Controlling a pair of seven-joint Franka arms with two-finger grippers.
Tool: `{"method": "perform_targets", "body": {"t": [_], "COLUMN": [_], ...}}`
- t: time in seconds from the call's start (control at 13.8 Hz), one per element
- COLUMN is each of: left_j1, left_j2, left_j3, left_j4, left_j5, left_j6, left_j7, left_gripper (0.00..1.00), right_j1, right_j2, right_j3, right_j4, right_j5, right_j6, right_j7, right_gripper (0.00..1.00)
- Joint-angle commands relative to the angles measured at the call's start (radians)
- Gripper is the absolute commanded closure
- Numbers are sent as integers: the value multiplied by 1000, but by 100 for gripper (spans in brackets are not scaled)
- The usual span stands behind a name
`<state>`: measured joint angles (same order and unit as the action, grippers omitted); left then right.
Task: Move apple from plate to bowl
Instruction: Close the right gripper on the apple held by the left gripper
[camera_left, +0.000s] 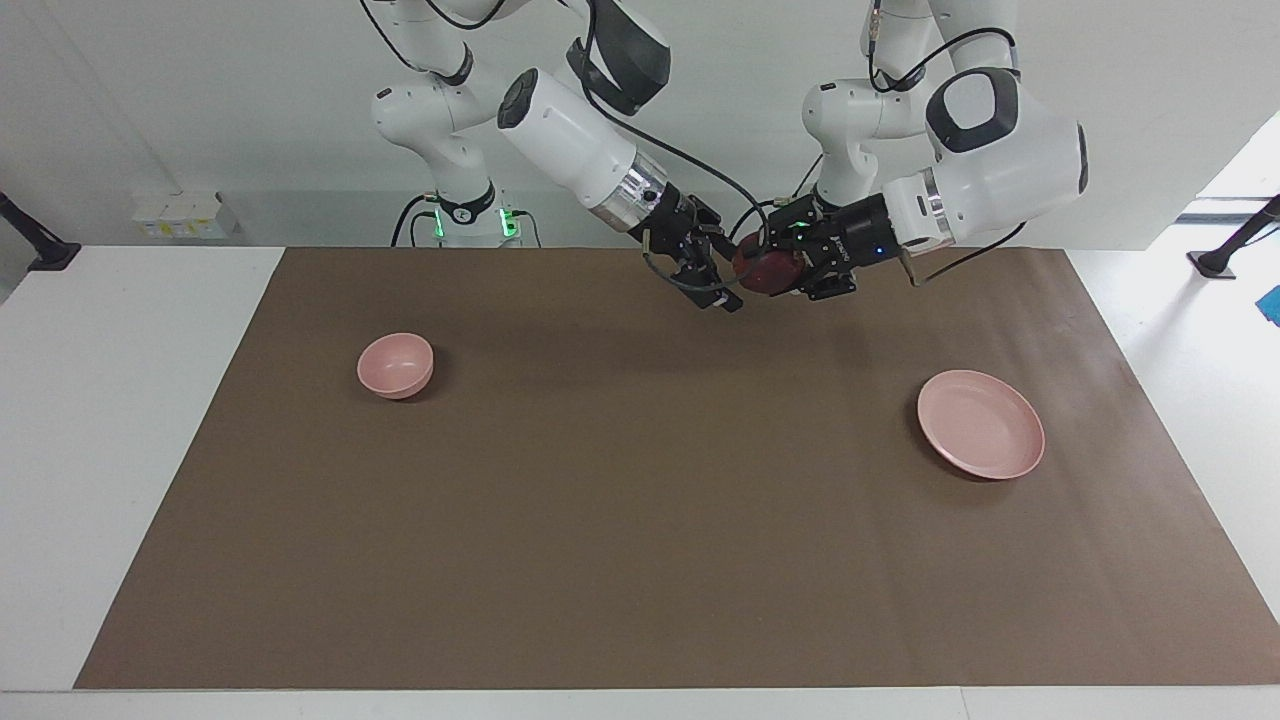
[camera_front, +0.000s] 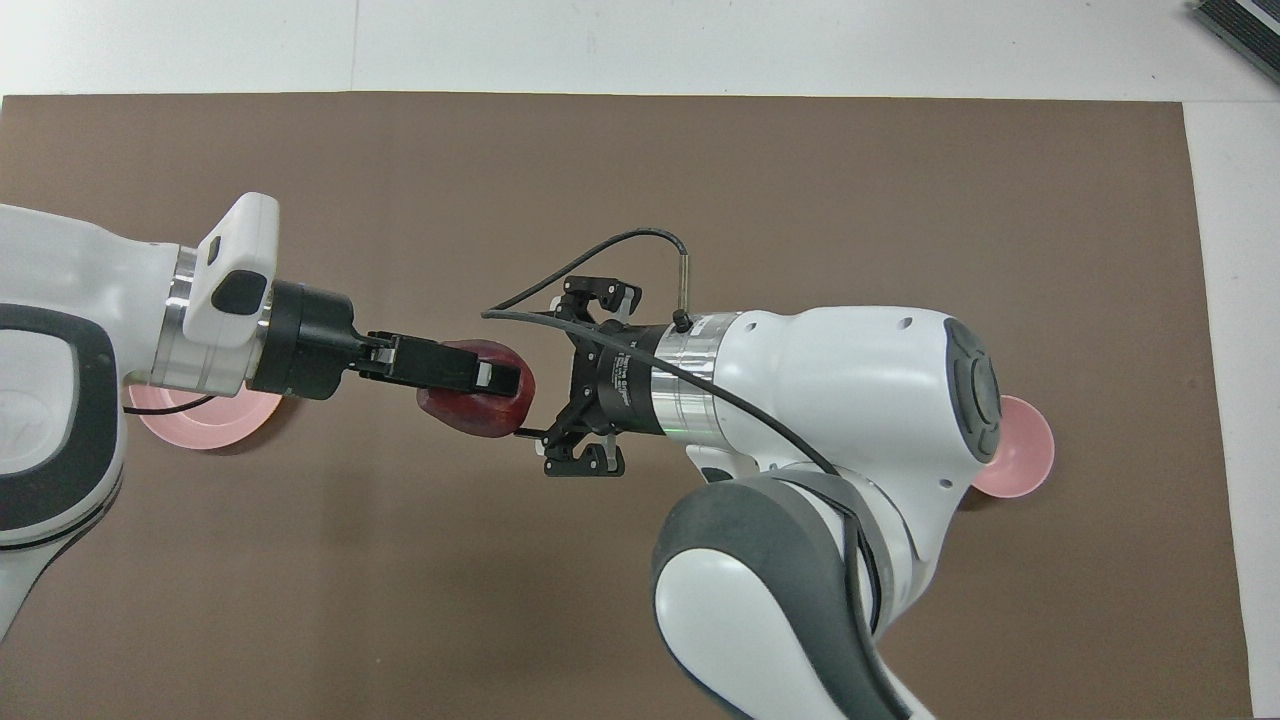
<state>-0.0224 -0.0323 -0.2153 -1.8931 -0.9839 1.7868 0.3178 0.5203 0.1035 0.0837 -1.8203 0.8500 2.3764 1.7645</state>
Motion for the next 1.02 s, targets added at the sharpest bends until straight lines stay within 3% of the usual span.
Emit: {"method": "perform_targets", "body": {"t": [0.0, 0.58, 0.65, 0.73, 0.8, 0.95], "left_j1": [-54, -79, -77, -76, -71, -67], "left_j2": [-35, -32, -32, -32, -32, -29], "left_j3": [13, 13, 13, 13, 13, 13], "left_j4": [-41, -43, -43, -43, -41, -38], "left_j5": [-24, -24, -24, -24, -24, -25], "left_j6": [45, 43, 37, 34, 33, 31], "left_j7": [12, 7, 7, 7, -3, -14], "left_gripper": [100, 100, 100, 100, 100, 98], "right_j1": [13, 15, 14, 15, 17, 15], "right_j2": [10, 4, 4, 5, 5, 5], "right_j3": [4, 11, 11, 11, 11, 11], "right_j4": [16, 16, 16, 16, 18, 18], "right_j5": [32, 86, 84, 84, 84, 84], "right_j6": [12, 3, 3, 9, 13, 7], "right_j7": [6, 1, -5, -25, -33, -33], "right_gripper": [0, 0, 18, 76, 100, 100]}}
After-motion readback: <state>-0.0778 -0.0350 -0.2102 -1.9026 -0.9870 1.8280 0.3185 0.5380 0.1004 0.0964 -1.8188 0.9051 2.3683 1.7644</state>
